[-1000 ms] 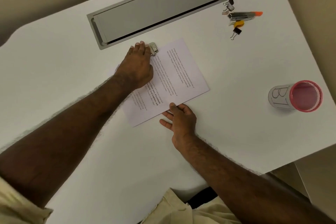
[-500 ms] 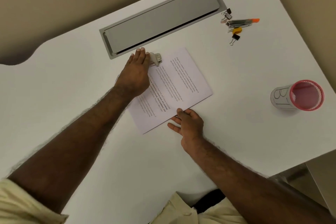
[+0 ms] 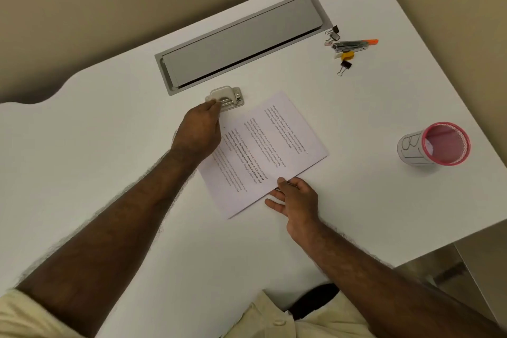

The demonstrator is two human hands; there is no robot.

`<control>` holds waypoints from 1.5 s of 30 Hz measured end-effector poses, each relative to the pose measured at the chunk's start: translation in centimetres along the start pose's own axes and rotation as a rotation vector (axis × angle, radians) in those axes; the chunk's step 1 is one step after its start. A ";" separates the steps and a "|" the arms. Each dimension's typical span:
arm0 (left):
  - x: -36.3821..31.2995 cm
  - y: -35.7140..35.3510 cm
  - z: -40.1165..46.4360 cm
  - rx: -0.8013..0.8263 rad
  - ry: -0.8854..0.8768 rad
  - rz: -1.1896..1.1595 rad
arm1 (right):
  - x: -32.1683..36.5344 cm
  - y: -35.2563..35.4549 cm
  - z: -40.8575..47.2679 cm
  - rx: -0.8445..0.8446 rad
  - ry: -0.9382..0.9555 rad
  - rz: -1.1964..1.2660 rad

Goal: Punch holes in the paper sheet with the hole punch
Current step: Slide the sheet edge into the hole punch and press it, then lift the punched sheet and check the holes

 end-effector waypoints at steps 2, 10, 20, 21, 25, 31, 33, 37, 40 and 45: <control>0.0 0.3 -0.6 -0.026 0.028 -0.037 | 0.3 0.9 -0.1 0.006 0.020 -0.018; 0.3 -1.7 -2.9 0.062 0.187 -0.277 | 1.7 3.5 -1.2 0.108 0.140 -0.100; 1.2 1.1 -5.2 -0.044 0.348 -0.619 | 6.1 4.6 -3.5 0.176 0.422 -0.274; 1.2 1.5 -5.4 -0.049 0.349 -0.641 | 6.8 4.5 -3.8 0.180 0.453 -0.291; 1.7 3.3 -7.0 -0.112 0.364 -0.705 | 9.8 4.2 -5.2 0.192 0.571 -0.361; 2.4 5.6 -9.7 -0.197 0.385 -0.832 | 14.5 3.3 -7.7 0.183 0.738 -0.396; 2.0 6.6 -11.0 -0.242 0.353 -0.904 | 16.0 2.9 -8.9 0.194 0.808 -0.395; 1.8 8.1 -14.2 -0.341 0.341 -0.995 | 17.9 2.2 -11.5 0.241 0.944 -0.397; 2.3 8.1 -16.6 -0.405 0.388 -0.978 | 18.0 2.1 -12.5 0.254 1.023 -0.424; 2.6 5.4 -20.3 -0.441 0.507 -1.000 | 15.9 2.7 -12.5 0.190 1.084 -0.566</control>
Point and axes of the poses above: each hand's wrist, its own z-axis towards the middle knuckle, its own y-axis out of the back of the hand, x = y × z, the point moved 10 cm from there along z, towards the middle knuckle, and after that the axes turned 6 degrees about -x, right-handed, at the moved point
